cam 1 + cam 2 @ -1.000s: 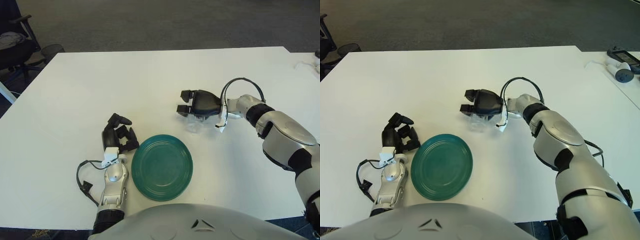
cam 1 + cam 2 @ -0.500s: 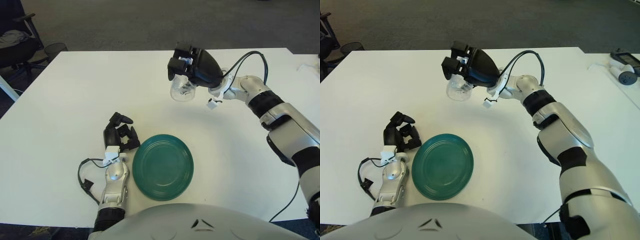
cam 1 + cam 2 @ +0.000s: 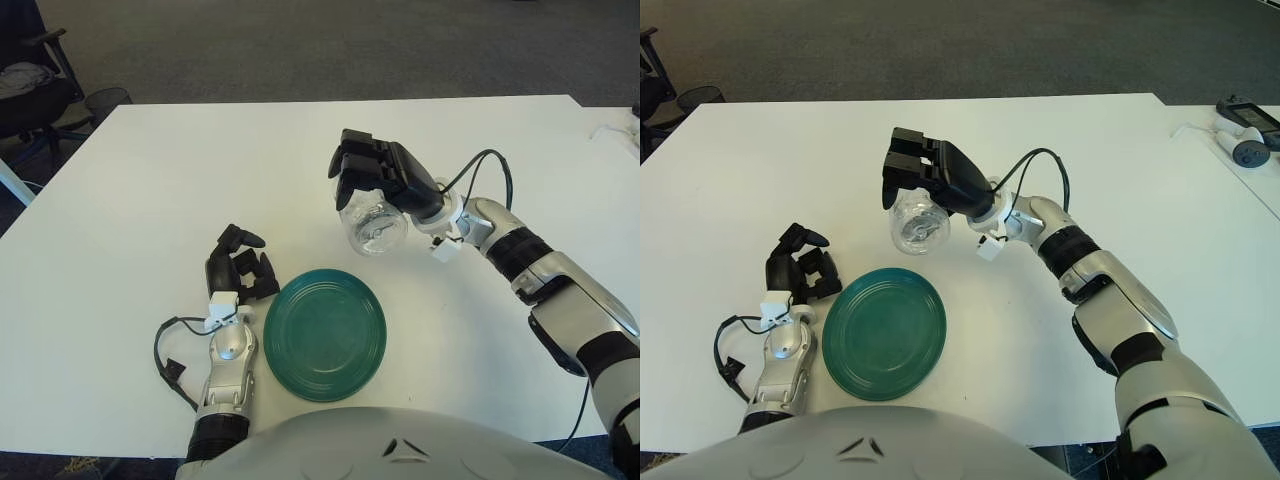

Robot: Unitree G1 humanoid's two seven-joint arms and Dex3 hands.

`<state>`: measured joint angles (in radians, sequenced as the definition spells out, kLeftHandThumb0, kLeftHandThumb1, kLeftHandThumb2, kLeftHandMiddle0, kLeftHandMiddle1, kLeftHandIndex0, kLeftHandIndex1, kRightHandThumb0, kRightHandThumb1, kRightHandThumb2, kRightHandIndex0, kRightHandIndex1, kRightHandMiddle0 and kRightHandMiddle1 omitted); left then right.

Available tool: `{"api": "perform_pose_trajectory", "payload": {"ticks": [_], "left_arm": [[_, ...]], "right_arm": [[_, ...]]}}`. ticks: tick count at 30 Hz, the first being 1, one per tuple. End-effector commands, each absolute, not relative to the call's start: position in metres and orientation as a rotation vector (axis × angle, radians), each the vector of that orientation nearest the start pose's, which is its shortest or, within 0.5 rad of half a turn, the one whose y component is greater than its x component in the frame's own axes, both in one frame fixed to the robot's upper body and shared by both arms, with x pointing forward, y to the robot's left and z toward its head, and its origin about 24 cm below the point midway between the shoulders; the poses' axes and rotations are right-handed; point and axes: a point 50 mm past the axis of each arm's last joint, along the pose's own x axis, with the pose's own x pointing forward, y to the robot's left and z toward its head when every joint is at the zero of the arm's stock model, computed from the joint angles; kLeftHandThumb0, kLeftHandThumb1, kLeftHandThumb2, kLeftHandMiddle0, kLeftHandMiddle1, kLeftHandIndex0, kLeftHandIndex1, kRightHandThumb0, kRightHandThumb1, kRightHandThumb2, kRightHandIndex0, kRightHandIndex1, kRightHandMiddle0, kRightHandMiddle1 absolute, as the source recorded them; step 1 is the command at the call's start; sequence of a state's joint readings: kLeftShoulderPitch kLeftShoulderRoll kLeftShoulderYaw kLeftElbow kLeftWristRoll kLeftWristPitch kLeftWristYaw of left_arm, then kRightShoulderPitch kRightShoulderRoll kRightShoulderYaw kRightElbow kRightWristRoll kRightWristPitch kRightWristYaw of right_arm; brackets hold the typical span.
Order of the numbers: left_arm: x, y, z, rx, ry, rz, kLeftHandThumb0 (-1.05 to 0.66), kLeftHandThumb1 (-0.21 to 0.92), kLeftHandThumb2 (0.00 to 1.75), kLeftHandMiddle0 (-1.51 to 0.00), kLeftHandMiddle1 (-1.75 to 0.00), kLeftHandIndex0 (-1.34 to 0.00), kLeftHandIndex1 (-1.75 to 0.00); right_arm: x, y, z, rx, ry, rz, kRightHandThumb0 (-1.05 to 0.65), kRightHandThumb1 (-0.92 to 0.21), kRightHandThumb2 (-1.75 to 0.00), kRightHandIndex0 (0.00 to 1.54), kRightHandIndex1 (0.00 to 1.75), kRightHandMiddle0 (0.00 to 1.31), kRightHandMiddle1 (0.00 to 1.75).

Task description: Put the bottle into the plate.

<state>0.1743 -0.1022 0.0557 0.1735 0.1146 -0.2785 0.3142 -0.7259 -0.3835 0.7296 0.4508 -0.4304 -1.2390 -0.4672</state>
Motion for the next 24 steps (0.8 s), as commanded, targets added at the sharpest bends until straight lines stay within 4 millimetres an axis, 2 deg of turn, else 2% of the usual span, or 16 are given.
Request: {"api": "perform_pose_trajectory", "payload": {"ticks": [1,7,12,16,20,22,24], "left_arm": [[0.197,0.165,-0.027,0.055,0.171,0.414,-0.57,0.08,1.60,-1.33,-1.75,-0.80,-1.75],[0.196,0.163,-0.025,0.037,0.159,0.405,-0.57,0.09,1.59,-1.33,-1.75,-0.80,-1.75],[0.196,0.164,-0.025,0.037,0.145,0.395,-0.57,0.09,1.60,-1.33,-1.75,-0.80,-1.75],[0.196,0.165,-0.026,0.038,0.142,0.392,-0.57,0.09,1.60,-1.33,-1.75,-0.80,-1.75],[0.197,0.164,-0.025,0.038,0.146,0.393,-0.57,0.09,1.60,-1.33,-1.75,-0.80,-1.75],[0.197,0.162,-0.024,0.039,0.150,0.398,-0.57,0.09,1.60,-1.33,-1.75,-0.80,-1.75],[0.198,0.161,-0.024,0.040,0.151,0.400,-0.57,0.09,1.60,-1.33,-1.75,-0.80,-1.75]], "right_arm": [[0.228,-0.030,0.145,-0.302,-1.404,0.971,-0.01,0.03,-1.72,0.87,1.75,0.65,1.75],[0.209,-0.033,0.138,-0.341,-1.454,1.040,-0.01,-0.02,-1.67,0.84,1.75,0.61,1.75],[0.204,-0.036,0.126,-0.451,-1.448,1.132,-0.01,-0.06,-1.62,0.80,1.75,0.57,1.75],[0.202,-0.034,0.114,-0.503,-1.433,1.174,-0.01,-0.04,-1.65,0.82,1.75,0.59,1.75],[0.202,-0.032,0.110,-0.553,-1.449,1.211,-0.01,0.05,-1.72,0.89,1.75,0.67,1.70],[0.200,-0.030,0.108,-0.593,-1.457,1.228,-0.28,-0.19,-1.45,1.11,1.75,0.62,1.73],[0.199,-0.030,0.106,-0.611,-1.460,1.234,-0.37,-0.27,-1.36,1.19,1.75,0.60,1.74]]}}
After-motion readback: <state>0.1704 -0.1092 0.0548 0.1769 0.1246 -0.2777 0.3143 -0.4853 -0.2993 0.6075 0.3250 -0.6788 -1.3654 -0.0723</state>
